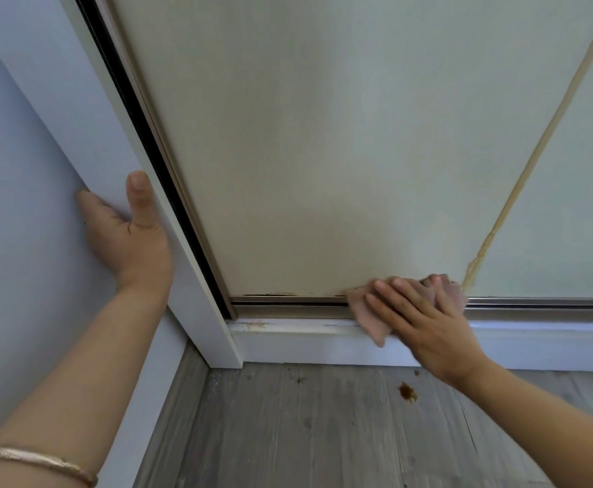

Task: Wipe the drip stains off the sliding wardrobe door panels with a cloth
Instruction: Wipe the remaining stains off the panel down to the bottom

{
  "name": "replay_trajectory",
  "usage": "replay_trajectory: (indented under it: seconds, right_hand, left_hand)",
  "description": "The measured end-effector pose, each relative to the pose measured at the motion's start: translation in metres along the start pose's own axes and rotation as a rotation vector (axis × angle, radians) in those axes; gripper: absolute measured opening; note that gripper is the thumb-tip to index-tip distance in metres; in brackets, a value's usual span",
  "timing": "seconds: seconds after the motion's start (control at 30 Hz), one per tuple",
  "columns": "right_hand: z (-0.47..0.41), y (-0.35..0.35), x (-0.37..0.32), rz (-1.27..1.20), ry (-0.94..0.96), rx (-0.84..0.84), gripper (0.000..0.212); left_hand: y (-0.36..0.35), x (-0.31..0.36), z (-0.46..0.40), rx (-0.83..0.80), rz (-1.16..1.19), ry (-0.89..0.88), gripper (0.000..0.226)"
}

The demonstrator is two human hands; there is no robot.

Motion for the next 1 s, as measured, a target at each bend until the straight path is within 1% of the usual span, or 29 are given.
replay_trajectory:
  seconds: [0.1,0.17,0.37,0.47,0.57,0.63,0.7,0.77,0.83,0.9,1.0]
  right_hand:
    - [-0.038,0.002,-0.033,-0.062,0.015,0.052,0.075]
    - [-0.041,-0.001,-0.042,-0.080,0.024,0.051,0.074]
    - [0.011,-0.006,0.004,0.006,0.005,-0.020,0.082]
    - [-0.019,0.002,-0.012,-0.004,-0.049,0.074,0.077]
    - [-0.051,0.005,-0.042,-0.017,-0.050,0.150,0.067]
    - [-0.044,0.000,-0.041,0.013,-0.036,0.133,0.068]
    - [-0.021,-0.005,-0.023,0.062,-0.008,0.087,0.072]
    - [-0.004,-0.004,-0.003,0.092,0.010,0.037,0.076]
    - [-0.007,0.000,0.002,0.086,0.032,0.029,0.076]
    - [-0.030,0.005,-0.014,0.057,0.062,0.062,0.073]
    - [-0.074,0.009,-0.056,-0.021,0.107,0.115,0.067]
  left_hand:
    - [0.002,-0.002,-0.001,-0.005,0.000,0.005,0.056]
    - [0.003,-0.001,-0.001,-0.016,0.018,0.008,0.056]
    - [0.002,-0.001,-0.001,-0.003,0.026,0.007,0.048]
    - [0.002,-0.002,-0.001,-0.009,0.045,-0.004,0.052]
    - [0.003,-0.003,-0.001,-0.012,0.055,-0.010,0.051]
    - [0.002,-0.003,-0.002,-0.012,0.061,-0.016,0.045]
    - [0.002,-0.003,-0.002,-0.005,0.055,-0.012,0.037]
    - [0.001,-0.001,-0.001,0.001,0.062,-0.016,0.038]
    - [0.001,0.000,-0.001,-0.008,0.073,-0.021,0.042]
    - [0.001,0.001,0.000,-0.018,0.061,-0.009,0.038]
    - [0.003,0.000,0.000,-0.024,0.028,0.000,0.033]
Point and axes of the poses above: each hand's wrist, its own z-axis away from the middle knuckle, its own y-axis out of the back of the hand, x = y × z, the point moved 3 cm from there along -z, towards the middle knuckle, and after that the axes turned 12 degrees about -x, right-handed, at the moved point
